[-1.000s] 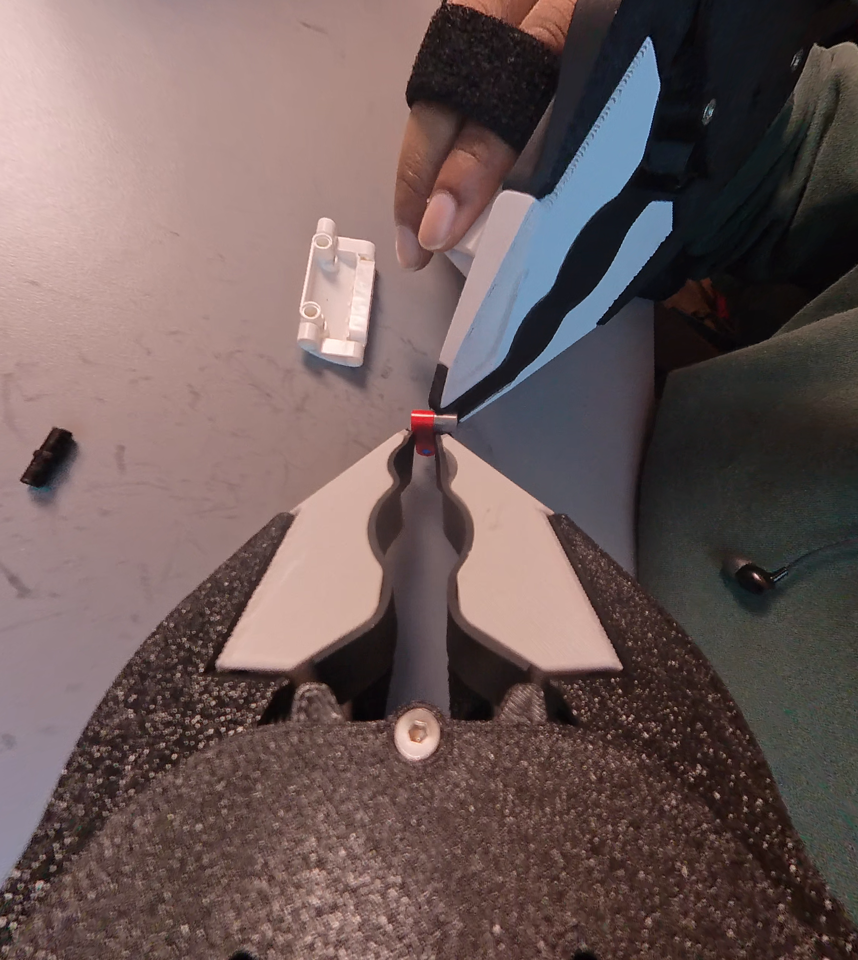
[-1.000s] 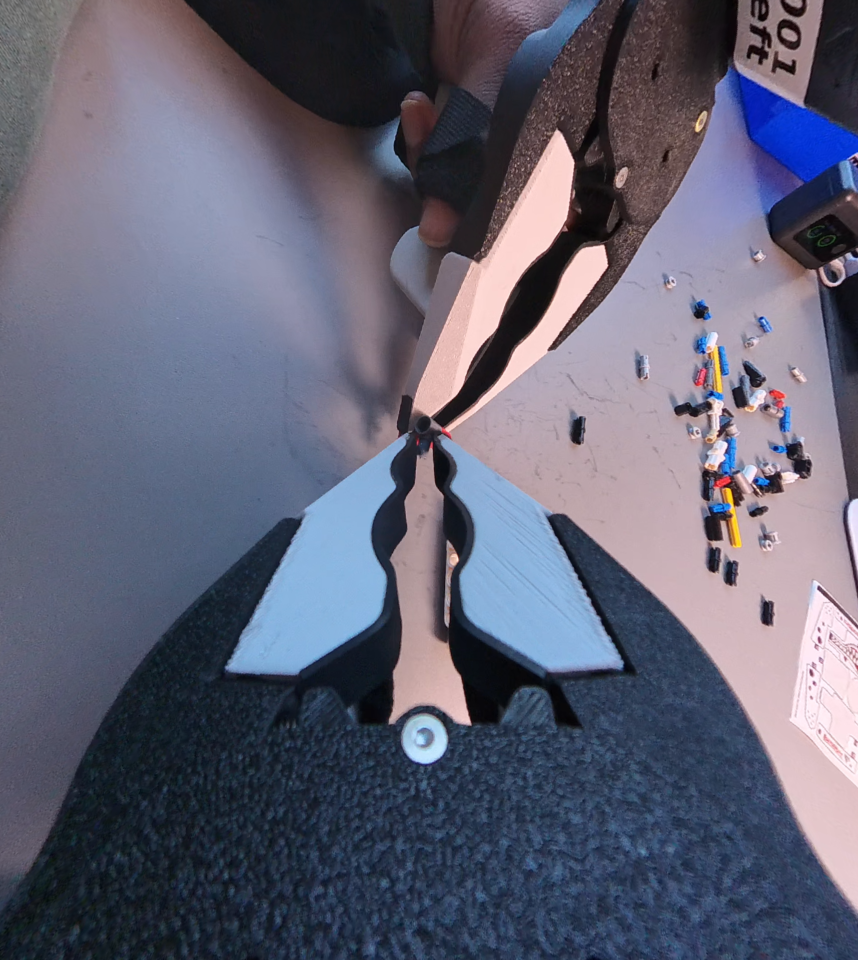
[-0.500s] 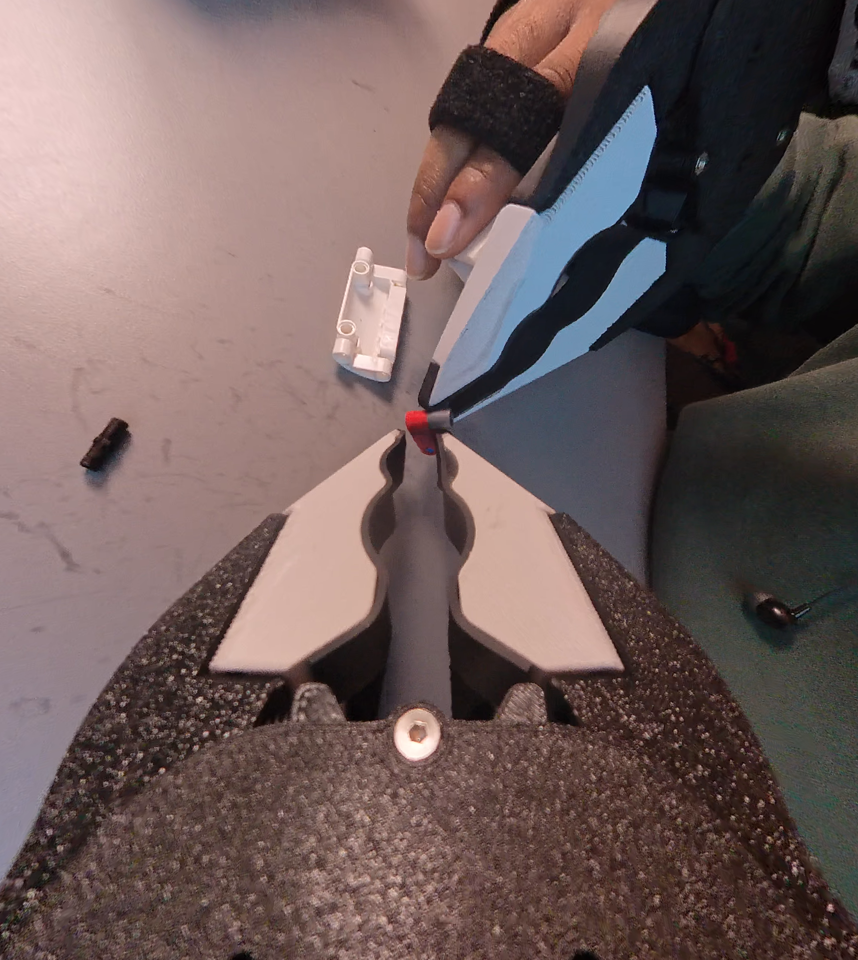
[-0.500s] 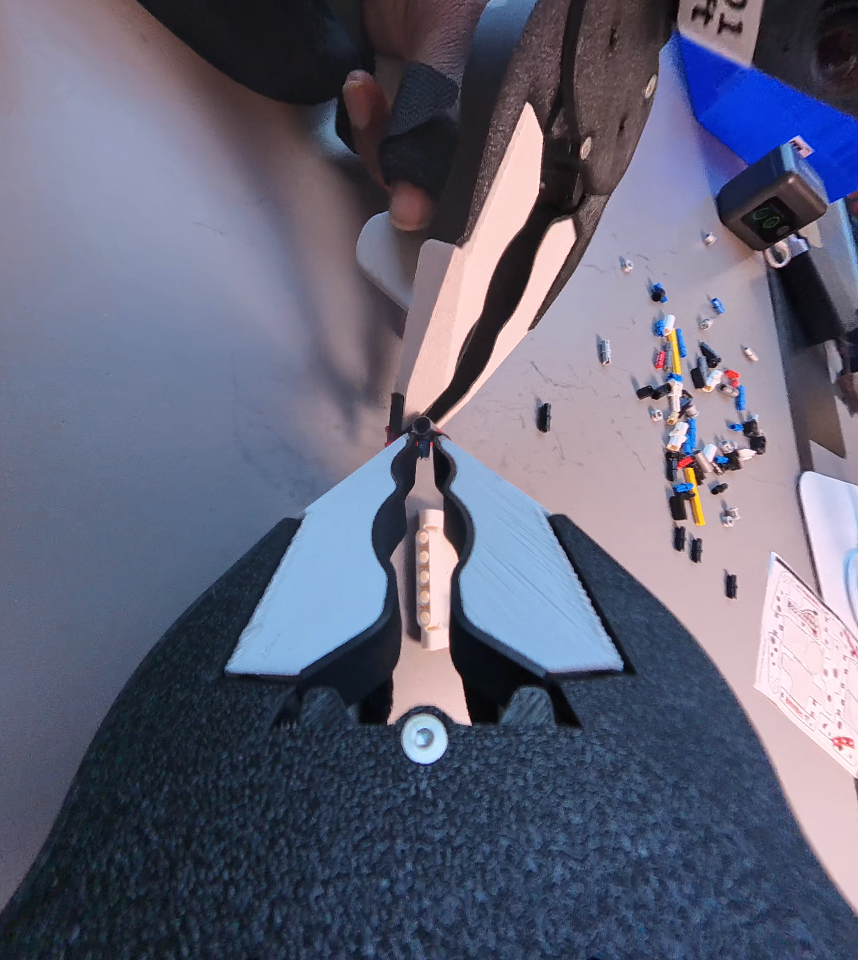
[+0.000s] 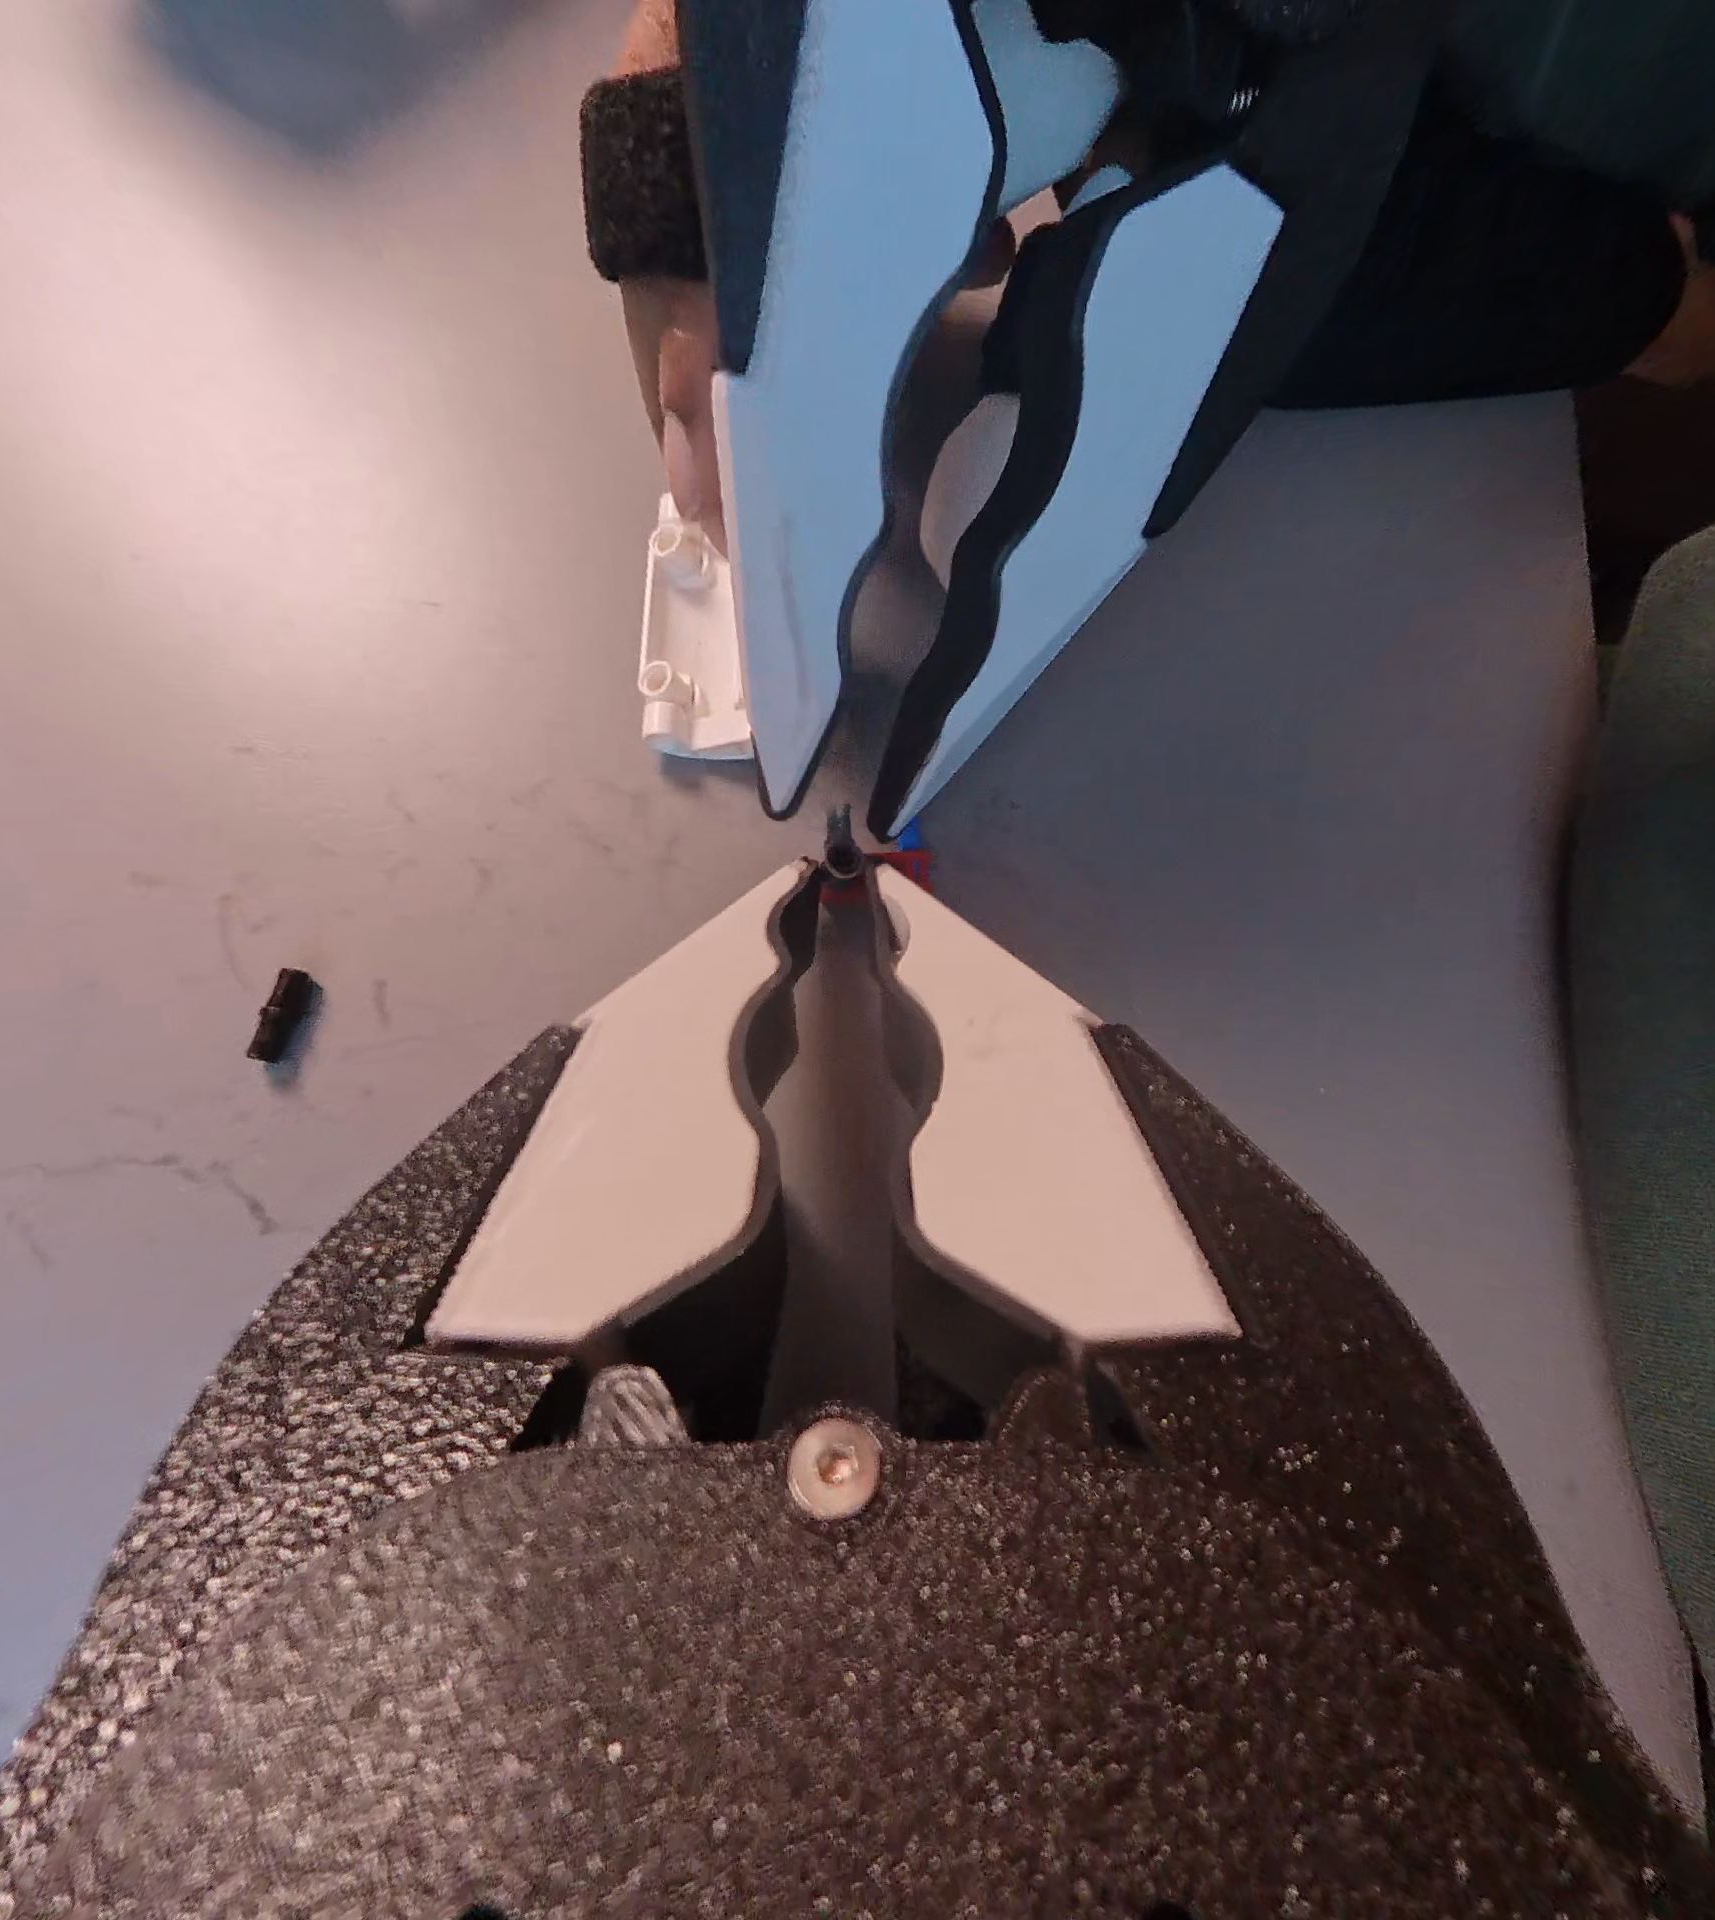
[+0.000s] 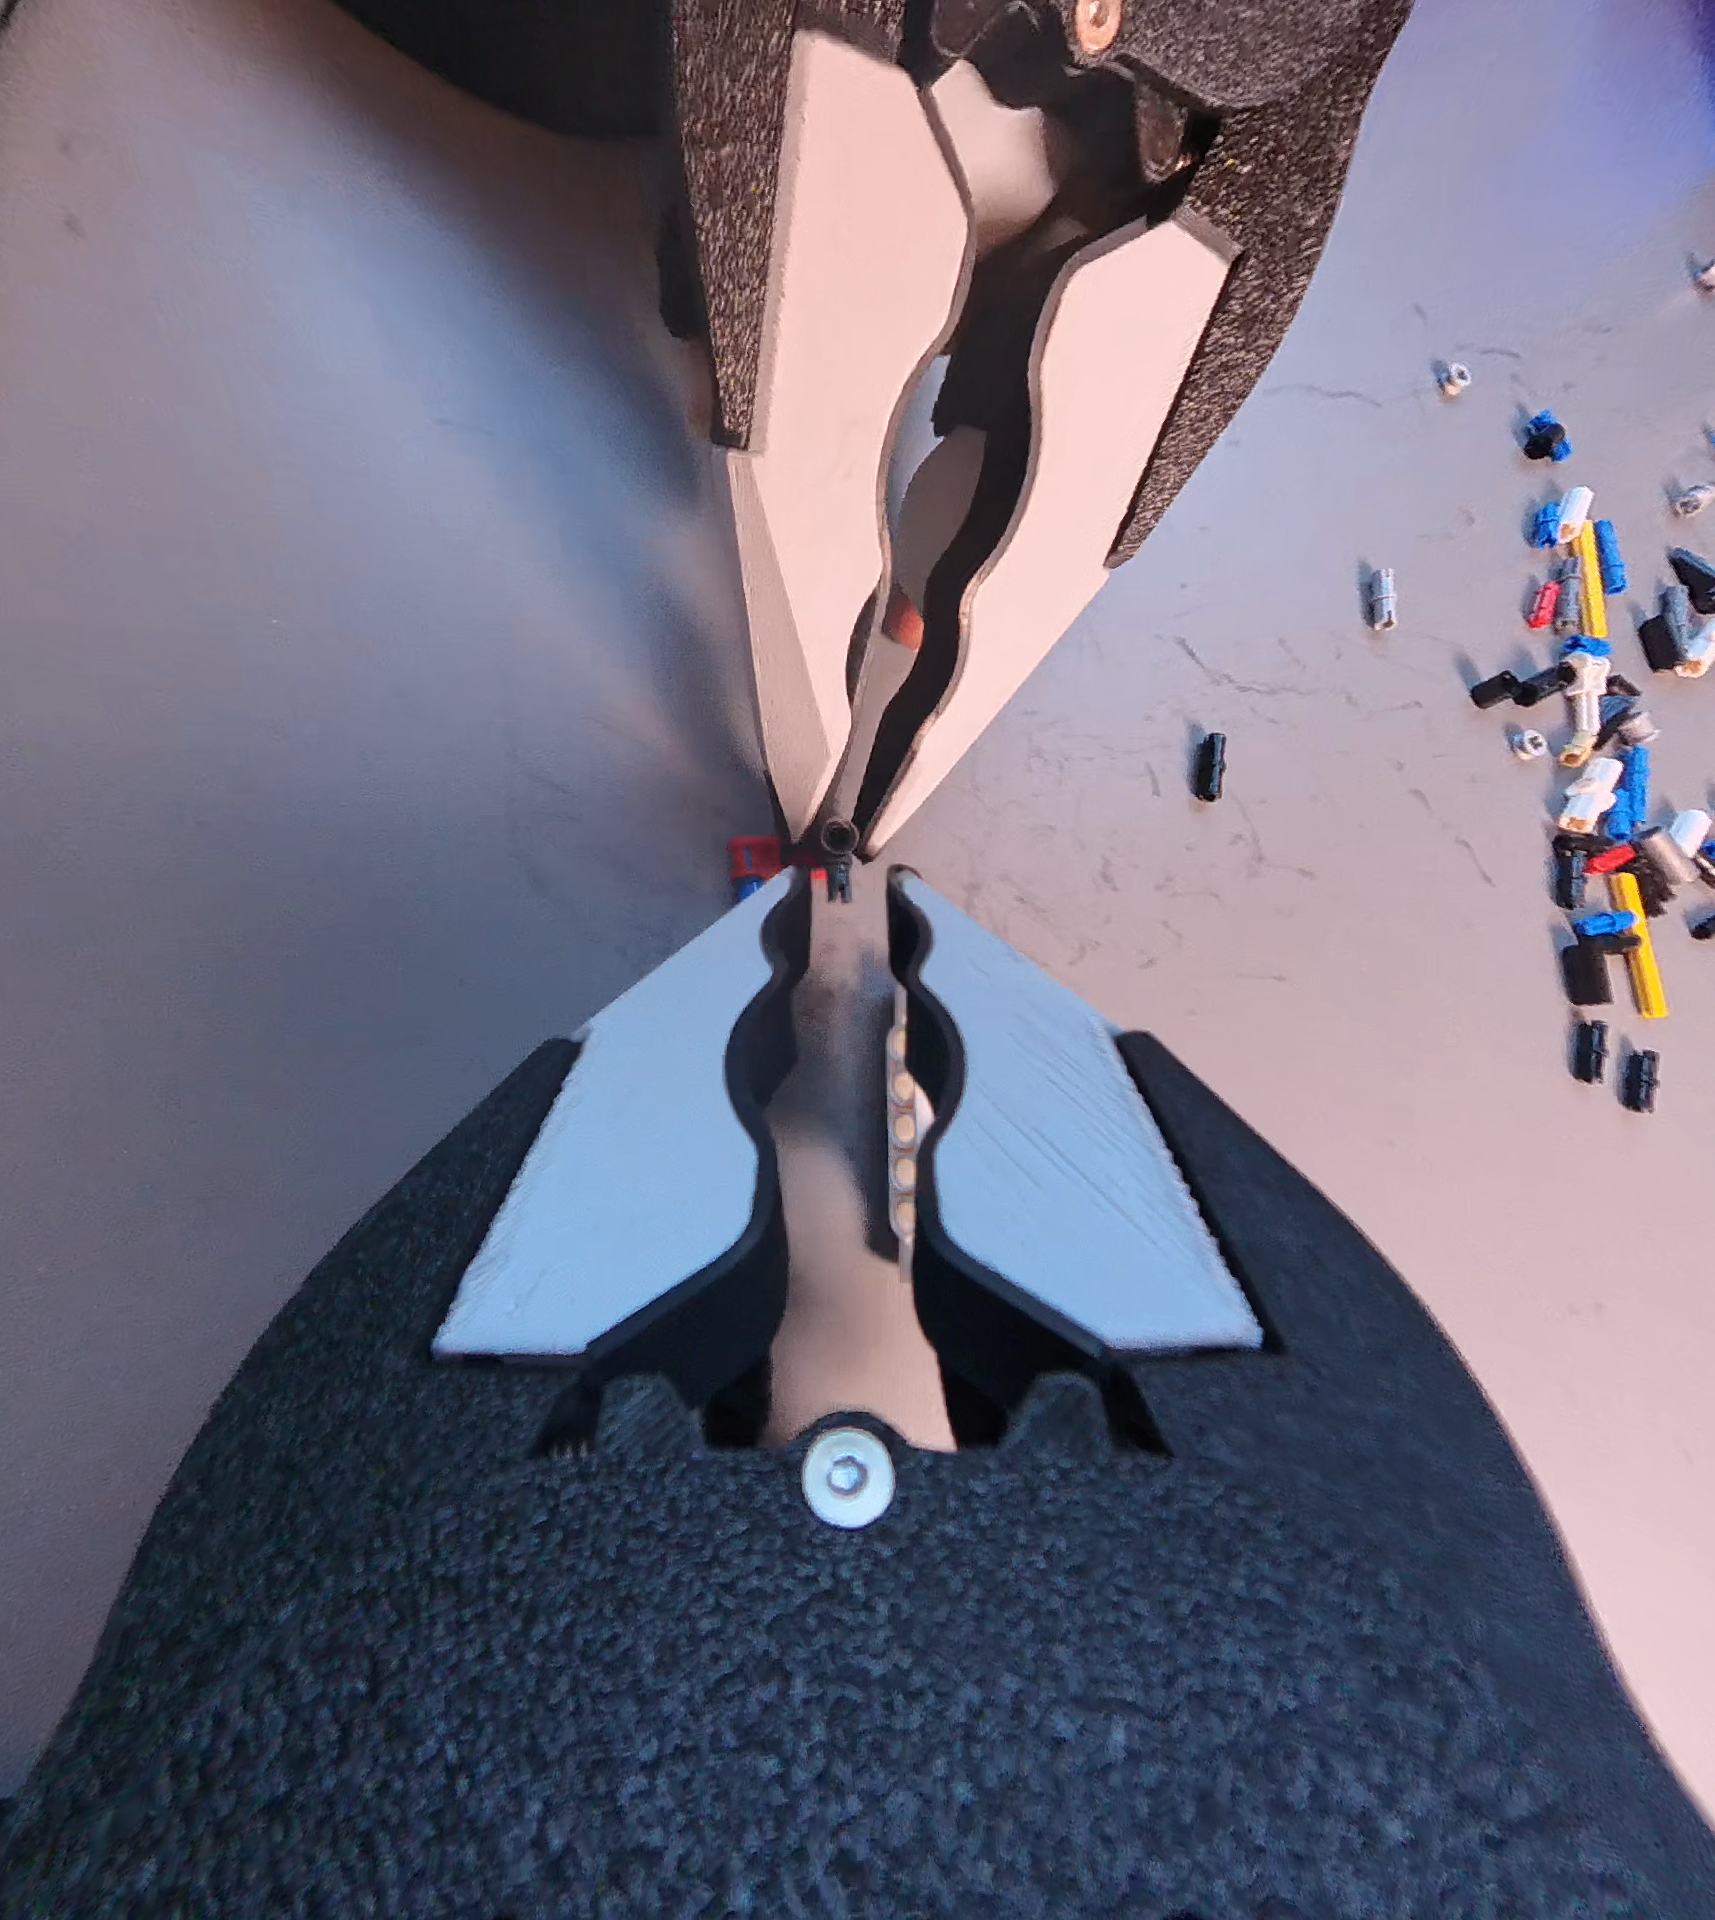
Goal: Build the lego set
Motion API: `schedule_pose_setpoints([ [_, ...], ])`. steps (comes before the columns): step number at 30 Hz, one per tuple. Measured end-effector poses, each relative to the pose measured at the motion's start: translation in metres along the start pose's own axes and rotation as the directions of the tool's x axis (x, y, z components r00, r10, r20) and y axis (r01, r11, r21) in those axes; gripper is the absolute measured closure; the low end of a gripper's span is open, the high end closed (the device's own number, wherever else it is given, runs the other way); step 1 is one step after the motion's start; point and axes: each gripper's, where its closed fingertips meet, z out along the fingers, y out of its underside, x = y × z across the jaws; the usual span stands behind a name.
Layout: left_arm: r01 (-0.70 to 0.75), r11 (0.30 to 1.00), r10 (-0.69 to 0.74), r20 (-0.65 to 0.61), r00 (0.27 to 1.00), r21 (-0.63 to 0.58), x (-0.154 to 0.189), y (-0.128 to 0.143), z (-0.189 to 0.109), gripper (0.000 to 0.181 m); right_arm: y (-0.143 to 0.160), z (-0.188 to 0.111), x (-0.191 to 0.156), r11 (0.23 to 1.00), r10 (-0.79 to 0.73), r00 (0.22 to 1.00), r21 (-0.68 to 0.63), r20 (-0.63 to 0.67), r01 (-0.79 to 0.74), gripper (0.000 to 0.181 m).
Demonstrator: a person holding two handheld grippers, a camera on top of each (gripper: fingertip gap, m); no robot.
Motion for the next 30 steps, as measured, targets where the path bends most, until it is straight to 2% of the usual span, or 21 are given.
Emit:
schedule_pose_setpoints([
  [4, 0.016, 1.0, -0.016, 0.012, 1.0, 0.004, -0.004, 0.0, -0.001, 0.173, 0.001, -0.026, 0.02, 0.999, 0.053, 0.997, 0.014, -0.055, -0.052, 0.16],
  [7, 0.021, 1.0, -0.021, 0.016, 1.0, 0.005, -0.007, 0.0, -0.002, 0.173, 0.027, -0.035, 0.026, 0.988, 0.119, 0.993, -0.097, -0.013, -0.12, 0.143],
  [10, 0.012, 1.0, -0.012, 0.011, 1.0, 0.001, -0.013, 0.0, -0.003, 0.173, 0.047, -0.025, 0.027, 0.973, 0.184, 0.98, -0.154, 0.072, -0.171, 0.131],
  [12, 0.019, 1.0, -0.019, -0.023, 1.0, -0.003, -0.015, 0.0, -0.003, 0.174, 0.044, -0.02, 0.023, 0.97, 0.227, 0.962, -0.128, 0.152, -0.209, 0.136],
  [15, 0.018, 1.0, -0.019, -0.057, 0.998, -0.014, -0.022, -0.002, -0.003, 0.174, 0.041, -0.016, 0.02, 0.979, 0.181, 0.966, -0.122, 0.182, -0.16, 0.154],
  [19, 0.001, 1.0, -0.004, -0.111, 0.994, -0.027, -0.026, -0.006, 0.001, 0.174, 0.039, -0.016, 0.019, 0.987, 0.131, 0.98, -0.117, 0.152, -0.114, 0.154],
  [30, 0.03, 0.999, -0.036, -0.151, 0.988, -0.039, -0.03, -0.008, 0.002, 0.174, 0.036, -0.015, 0.018, 0.989, 0.068, 0.991, -0.136, 0.116, -0.052, 0.154],
])
